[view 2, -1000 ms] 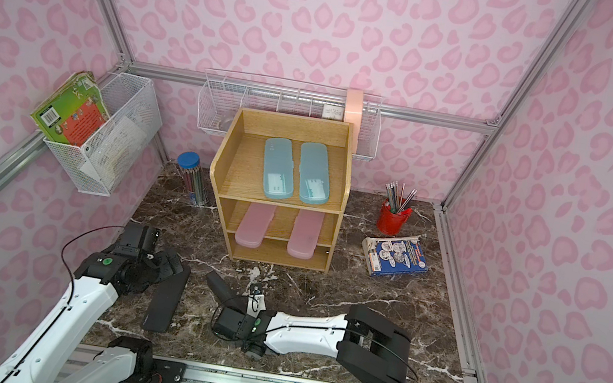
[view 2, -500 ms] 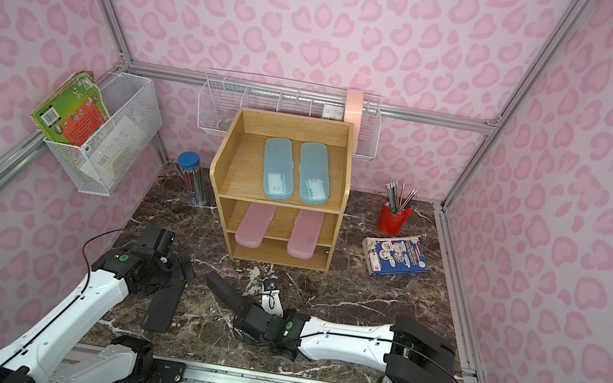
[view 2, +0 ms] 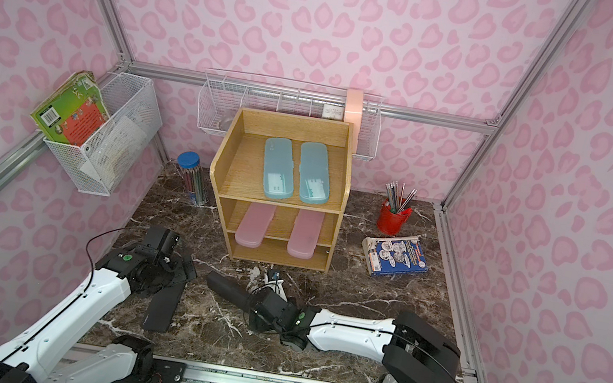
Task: Place the pencil cases on the shelf according to color
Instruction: Adjust the pencil case at the center of the board.
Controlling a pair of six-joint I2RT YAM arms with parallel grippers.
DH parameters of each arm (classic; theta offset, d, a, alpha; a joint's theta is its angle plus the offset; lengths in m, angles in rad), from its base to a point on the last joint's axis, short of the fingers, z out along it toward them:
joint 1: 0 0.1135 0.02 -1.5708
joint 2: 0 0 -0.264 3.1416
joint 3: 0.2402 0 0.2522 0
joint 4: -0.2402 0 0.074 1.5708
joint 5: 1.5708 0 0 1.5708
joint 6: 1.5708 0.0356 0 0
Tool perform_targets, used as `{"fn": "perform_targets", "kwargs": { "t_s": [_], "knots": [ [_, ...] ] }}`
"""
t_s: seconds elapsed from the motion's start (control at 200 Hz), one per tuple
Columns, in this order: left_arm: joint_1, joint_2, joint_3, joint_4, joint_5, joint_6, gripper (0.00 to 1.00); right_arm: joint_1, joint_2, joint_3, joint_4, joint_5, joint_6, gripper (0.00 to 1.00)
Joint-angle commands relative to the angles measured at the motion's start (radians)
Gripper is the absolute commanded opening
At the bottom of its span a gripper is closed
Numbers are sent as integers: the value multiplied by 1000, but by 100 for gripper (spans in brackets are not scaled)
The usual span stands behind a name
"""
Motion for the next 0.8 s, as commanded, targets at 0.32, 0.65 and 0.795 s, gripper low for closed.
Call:
{"fn": "perform_targets", "kwargs": {
  "t_s": [0.32, 0.65, 0.795],
  "knots": [
    [-3, 48, 30, 21, -29, 16, 99, -55, -27, -105, 157, -41, -55, 79],
    [-6, 50, 43, 20, -39, 27, 99, -66, -52, -119, 187, -73, -181, 78],
    [-6, 31, 44, 20, -41, 28, 99, -56, -91, -120, 242, -102, -276, 93]
  ]
}}
